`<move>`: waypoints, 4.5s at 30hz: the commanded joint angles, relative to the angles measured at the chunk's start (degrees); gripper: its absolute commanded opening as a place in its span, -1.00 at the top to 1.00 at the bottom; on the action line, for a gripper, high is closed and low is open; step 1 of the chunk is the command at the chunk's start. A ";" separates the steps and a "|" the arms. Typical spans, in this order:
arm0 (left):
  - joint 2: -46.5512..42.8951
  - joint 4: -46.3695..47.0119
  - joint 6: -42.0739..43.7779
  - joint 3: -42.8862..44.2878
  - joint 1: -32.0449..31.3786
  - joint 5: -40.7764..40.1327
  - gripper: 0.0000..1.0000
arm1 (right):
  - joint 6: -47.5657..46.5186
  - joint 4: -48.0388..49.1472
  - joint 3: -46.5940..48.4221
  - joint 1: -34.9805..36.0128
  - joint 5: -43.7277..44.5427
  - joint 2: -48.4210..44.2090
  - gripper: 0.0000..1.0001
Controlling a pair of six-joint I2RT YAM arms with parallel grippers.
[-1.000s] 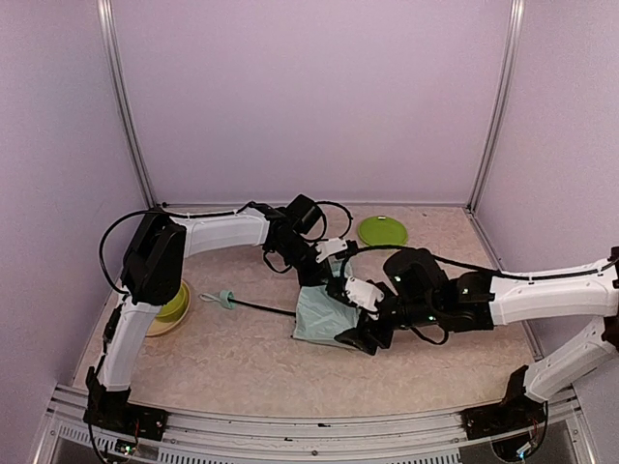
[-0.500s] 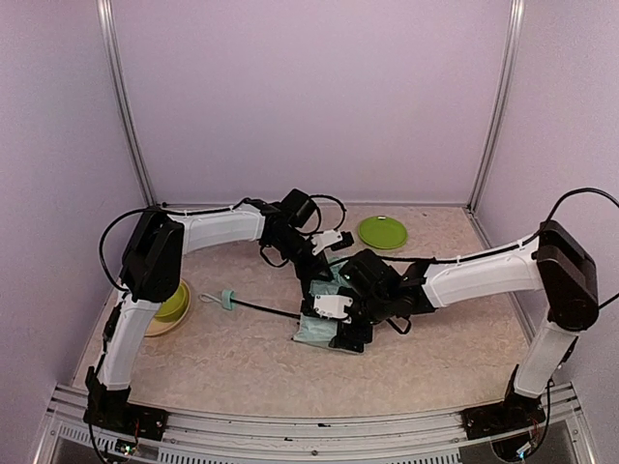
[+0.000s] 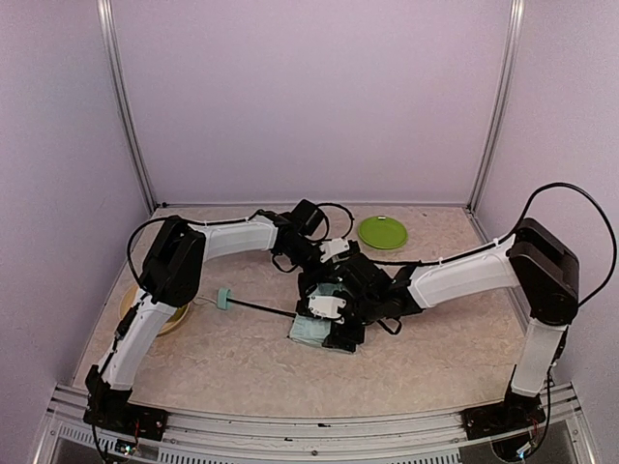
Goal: Put away the umbrella
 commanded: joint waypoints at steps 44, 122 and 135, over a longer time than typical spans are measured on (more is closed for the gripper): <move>-39.17 14.26 -2.87 -55.25 -33.11 -27.66 -0.96 | 17.21 -20.71 -3.23 -12.04 -53.17 12.62 0.54; -58.90 38.79 -38.56 -71.84 -11.27 3.15 -0.98 | -0.85 -17.88 -13.47 15.51 0.75 -10.82 0.80; -80.66 33.65 -22.87 -86.72 -25.06 -19.16 -0.98 | 13.69 -36.63 1.92 3.33 -23.57 10.53 0.76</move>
